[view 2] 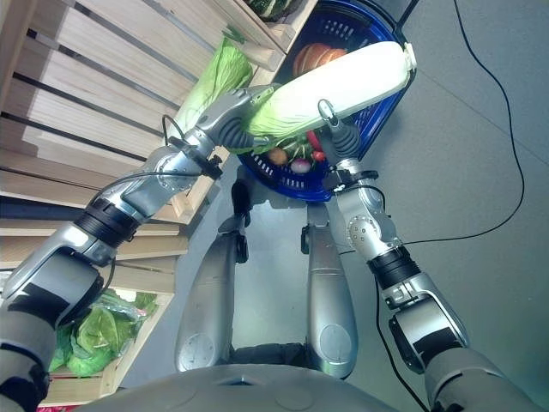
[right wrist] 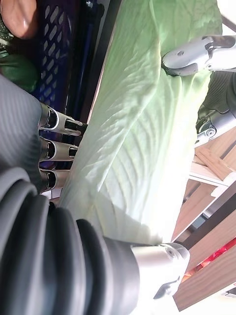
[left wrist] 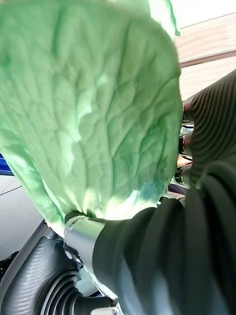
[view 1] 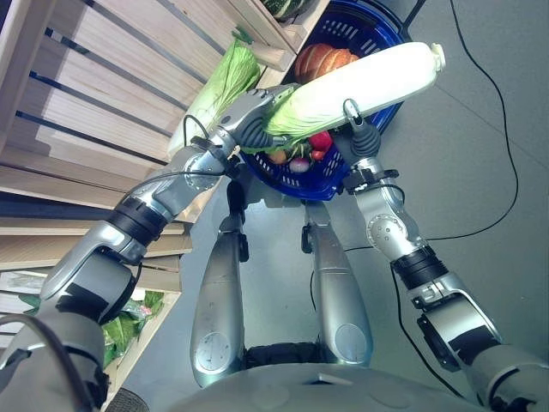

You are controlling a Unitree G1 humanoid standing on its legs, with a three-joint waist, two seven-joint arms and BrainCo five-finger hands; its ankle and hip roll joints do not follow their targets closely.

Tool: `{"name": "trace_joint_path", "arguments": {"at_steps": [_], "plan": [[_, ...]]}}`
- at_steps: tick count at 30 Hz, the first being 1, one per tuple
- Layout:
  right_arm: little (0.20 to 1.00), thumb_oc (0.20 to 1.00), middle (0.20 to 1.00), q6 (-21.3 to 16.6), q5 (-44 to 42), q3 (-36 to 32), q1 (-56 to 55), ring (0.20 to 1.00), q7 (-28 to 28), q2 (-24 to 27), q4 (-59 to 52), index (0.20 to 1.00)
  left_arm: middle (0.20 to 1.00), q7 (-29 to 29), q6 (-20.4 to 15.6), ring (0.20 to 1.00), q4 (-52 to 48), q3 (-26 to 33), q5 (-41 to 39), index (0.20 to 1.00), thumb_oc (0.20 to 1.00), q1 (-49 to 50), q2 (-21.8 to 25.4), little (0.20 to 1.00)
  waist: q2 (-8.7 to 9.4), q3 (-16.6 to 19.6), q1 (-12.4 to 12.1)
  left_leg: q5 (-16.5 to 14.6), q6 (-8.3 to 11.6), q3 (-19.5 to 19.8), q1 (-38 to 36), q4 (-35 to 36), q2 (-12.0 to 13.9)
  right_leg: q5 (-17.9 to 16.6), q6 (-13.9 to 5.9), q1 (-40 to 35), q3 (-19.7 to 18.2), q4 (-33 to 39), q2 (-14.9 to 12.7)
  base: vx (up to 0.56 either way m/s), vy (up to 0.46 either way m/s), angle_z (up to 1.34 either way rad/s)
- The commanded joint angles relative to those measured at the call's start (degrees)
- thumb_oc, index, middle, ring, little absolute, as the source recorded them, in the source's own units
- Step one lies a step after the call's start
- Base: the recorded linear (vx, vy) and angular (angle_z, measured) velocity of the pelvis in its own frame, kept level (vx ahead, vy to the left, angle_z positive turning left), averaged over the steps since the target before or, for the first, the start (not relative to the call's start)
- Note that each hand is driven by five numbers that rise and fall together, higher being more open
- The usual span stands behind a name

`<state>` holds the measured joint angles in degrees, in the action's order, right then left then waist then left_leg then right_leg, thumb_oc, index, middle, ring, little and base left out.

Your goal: Pick up fruits and vegetables into the basket

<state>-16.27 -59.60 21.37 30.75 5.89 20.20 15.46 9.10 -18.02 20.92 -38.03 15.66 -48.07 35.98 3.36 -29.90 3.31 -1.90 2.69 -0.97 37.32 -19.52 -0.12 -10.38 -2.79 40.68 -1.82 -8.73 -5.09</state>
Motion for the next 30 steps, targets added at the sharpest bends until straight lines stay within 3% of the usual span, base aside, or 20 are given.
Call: {"name": "trace_joint_path", "arguments": {"at_steps": [1, 3, 4, 5, 6, 15, 30], "plan": [[0.2, 0.2, 0.2, -4.27, -1.25, -1.29, 1.7, 0.2, 5.47, -0.39, -9.55, 0.2, 0.2, -0.6, -0.13, 0.2, -4.85, 0.36, 0.44, 0.2, 0.2, 1.9, -0.47, 0.2, -2.33, 0.1, -0.01, 4.33, 0.45, 1.47, -1.2, 7.03, -1.46, 6.03, -3.45, -3.37, 4.34, -4.81, 1.09, 0.0, 0.0, 0.0], [0.2, 0.2, 0.2, -4.42, -1.12, -1.04, 1.68, 0.2, 5.56, -0.49, -9.42, 0.2, 0.2, 0.28, 0.8, 0.2, -4.44, 0.31, 0.32, 0.2, 0.2, 1.86, -0.55, 0.2, -2.39, 0.1, 0.0, 4.34, 0.45, 1.52, -1.11, 6.96, -1.48, 6.04, -3.45, -3.22, 4.34, -4.95, 1.12, 0.0, 0.0, 0.0], [0.2, 0.2, 0.2, -4.39, -1.13, -1.06, 1.71, 0.2, 5.58, -0.51, -9.37, 0.2, 0.586, 0.83, 1.46, 0.586, -4.24, 0.46, 0.34, 0.586, 0.586, 1.99, -0.73, 0.586, -2.39, 0.1, -0.03, 4.34, 0.41, 1.56, -1.13, 7.01, -1.51, 6.07, -3.44, -3.23, 4.37, -4.92, 1.11, 0.0, 0.0, 0.0], [0.2, 0.2, 0.2, -4.45, -1.17, -1.03, 1.72, 0.2, 5.64, -0.48, -9.34, 0.2, 0.758, 0.84, 1.81, 0.758, -4.08, 0.51, 0.25, 0.758, 0.758, 2.09, -0.86, 0.758, -2.39, 0.1, -0.03, 4.34, 0.42, 1.57, -1.13, 7.02, -1.52, 6.09, -3.43, -3.24, 4.37, -4.91, 1.11, 0.0, 0.0, 0.0], [0.2, 0.2, 0.2, -4.59, -1.22, -0.93, 1.74, 0.2, 5.57, -0.35, -9.42, 0.2, 1.0, 1.34, 1.94, 1.0, -4.06, 0.6, 0.28, 1.0, 1.0, 2.31, -0.87, 1.0, -2.37, 0.1, -0.07, 4.35, 0.47, 1.61, -1.13, 7.04, -1.52, 6.11, -3.43, -3.31, 4.36, -4.86, 1.1, 0.0, 0.0, 0.0], [0.2, 0.2, 0.2, -4.88, -1.23, -0.77, 1.75, 0.2, 5.2, -0.53, -9.39, 0.2, 1.0, 11.11, 4.66, 1.0, -2.74, 3.65, -1.49, 1.0, 1.0, 4.38, -2.05, 1.0, -2.23, 0.1, -0.51, 4.4, 0.48, 1.92, -1.17, 6.99, -1.63, 6.28, -3.46, -3.4, 4.63, -5.01, 1.15, 0.0, 0.0, 0.0], [0.2, 0.2, 0.2, -5.41, 1.82, -2.48, 0.89, 0.2, 3.54, -1.71, -9.4, 0.2, 1.0, 22.03, 2.42, 1.0, -0.71, 11.73, -6.56, 1.0, 1.0, 8.46, -5.7, 1.0, -2.15, 0.1, -1.15, 4.39, 0.41, 2.55, -1.29, 7.01, -2.0, 6.74, -3.2, -3.54, 5.16, -5.41, 1.18, 0.0, -0.001, 0.0]]}}
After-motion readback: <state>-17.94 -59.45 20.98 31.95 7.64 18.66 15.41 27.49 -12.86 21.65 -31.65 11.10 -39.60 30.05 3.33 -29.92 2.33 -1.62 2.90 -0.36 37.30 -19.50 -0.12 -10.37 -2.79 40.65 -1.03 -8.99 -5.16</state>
